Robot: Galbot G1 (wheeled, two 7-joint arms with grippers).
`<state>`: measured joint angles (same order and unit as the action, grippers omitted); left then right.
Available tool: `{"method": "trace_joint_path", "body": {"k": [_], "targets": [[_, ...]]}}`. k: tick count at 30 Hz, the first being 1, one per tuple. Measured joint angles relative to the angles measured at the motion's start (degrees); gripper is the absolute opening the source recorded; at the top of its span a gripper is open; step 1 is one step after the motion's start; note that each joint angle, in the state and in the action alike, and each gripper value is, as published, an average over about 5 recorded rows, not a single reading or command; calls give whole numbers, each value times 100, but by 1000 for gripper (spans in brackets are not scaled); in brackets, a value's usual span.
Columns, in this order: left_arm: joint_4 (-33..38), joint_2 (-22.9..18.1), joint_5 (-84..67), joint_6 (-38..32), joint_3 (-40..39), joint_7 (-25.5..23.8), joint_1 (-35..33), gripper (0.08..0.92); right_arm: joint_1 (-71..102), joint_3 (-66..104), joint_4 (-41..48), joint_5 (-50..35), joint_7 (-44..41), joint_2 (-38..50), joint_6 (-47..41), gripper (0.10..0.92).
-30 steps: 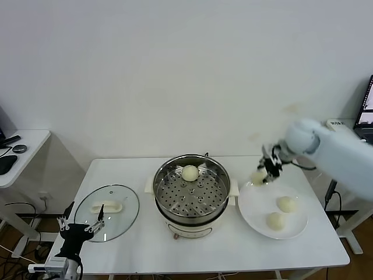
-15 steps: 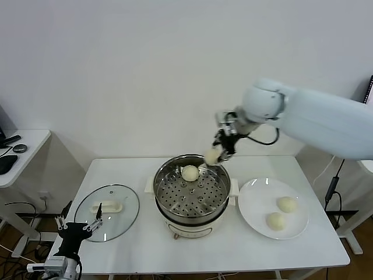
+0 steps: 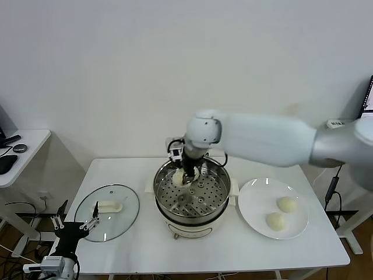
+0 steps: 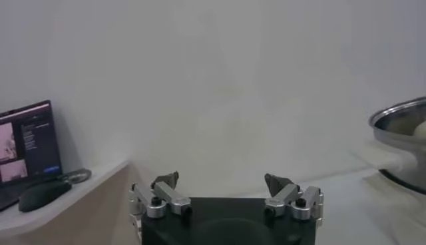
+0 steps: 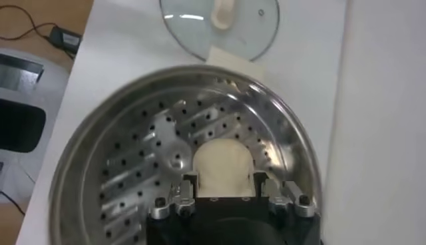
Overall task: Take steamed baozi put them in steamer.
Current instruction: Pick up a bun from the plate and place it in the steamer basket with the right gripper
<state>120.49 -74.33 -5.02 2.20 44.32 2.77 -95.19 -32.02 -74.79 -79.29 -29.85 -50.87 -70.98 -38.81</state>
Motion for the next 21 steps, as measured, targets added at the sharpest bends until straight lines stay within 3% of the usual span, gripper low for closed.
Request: {"method": "trace_joint_path", "body": {"k": [11,21], "targets": [[-35,17,-14,-19,70,9,22,823,506,73,557,59,243,-544,-139,521],[-53,23,-16,-20,64,6,58,823,440,168,581,81,130,-507,-95,788]]}}
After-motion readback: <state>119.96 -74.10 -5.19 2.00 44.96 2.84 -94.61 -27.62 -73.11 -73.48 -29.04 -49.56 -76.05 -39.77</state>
